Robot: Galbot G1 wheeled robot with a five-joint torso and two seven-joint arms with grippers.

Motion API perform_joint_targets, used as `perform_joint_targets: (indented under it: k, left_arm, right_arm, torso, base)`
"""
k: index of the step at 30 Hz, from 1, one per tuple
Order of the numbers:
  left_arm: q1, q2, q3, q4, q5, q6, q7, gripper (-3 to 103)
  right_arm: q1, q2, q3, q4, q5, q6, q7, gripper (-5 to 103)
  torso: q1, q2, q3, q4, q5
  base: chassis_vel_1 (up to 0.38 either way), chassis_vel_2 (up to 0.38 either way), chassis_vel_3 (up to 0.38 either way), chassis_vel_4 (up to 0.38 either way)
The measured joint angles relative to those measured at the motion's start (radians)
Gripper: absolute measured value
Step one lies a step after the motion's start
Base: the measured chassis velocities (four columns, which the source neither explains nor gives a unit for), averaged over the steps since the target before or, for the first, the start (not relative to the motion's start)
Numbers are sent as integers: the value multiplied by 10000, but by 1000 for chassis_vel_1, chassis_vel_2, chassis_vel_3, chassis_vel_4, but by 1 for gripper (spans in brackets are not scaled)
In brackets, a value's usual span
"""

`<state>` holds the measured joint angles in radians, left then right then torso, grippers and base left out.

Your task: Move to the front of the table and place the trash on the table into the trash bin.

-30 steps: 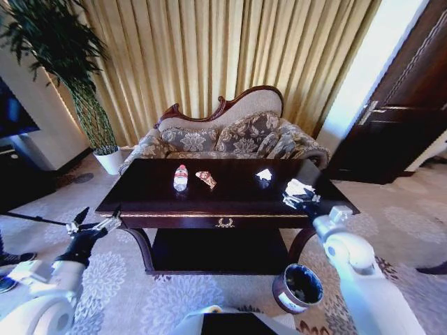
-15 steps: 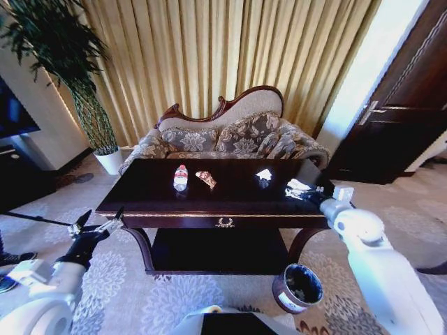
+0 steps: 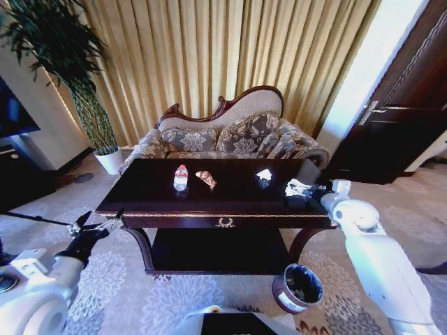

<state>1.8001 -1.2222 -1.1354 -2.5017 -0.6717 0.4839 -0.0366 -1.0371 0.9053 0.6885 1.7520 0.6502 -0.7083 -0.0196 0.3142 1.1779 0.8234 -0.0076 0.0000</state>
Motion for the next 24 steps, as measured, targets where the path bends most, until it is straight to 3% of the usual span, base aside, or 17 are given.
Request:
perform_joint_targets:
  k: [12,15,20,24]
  left_arm:
    - [-267,671,-308,2,-375,-108,250,100]
    - [-282,747,-329,3,-428,-207,283,100]
    - [-246,724,-342,6,-464,-290,329,100]
    - [-242,709,-310,9,-560,-327,331,100]
  right_arm:
    - [11,123,-227,-32,60,-74,-28,101]
    - [4,172,-234,-41,47,-74,-28,85]
    - [-46,203,-207,-40,35,-74,-28,74]
    - [-69,235,-154,-37,26,-56,-29,52]
  torso:
    - [0,0,0,0,0]
    - [0,0,0,1,-1]
    - [0,0,0,1,0]
    - [0,0,0,1,-1]
  base:
    - [0,0,0,0]
    - [0,0,0,0]
    - [0,0,0,0]
    - [0,0,0,0]
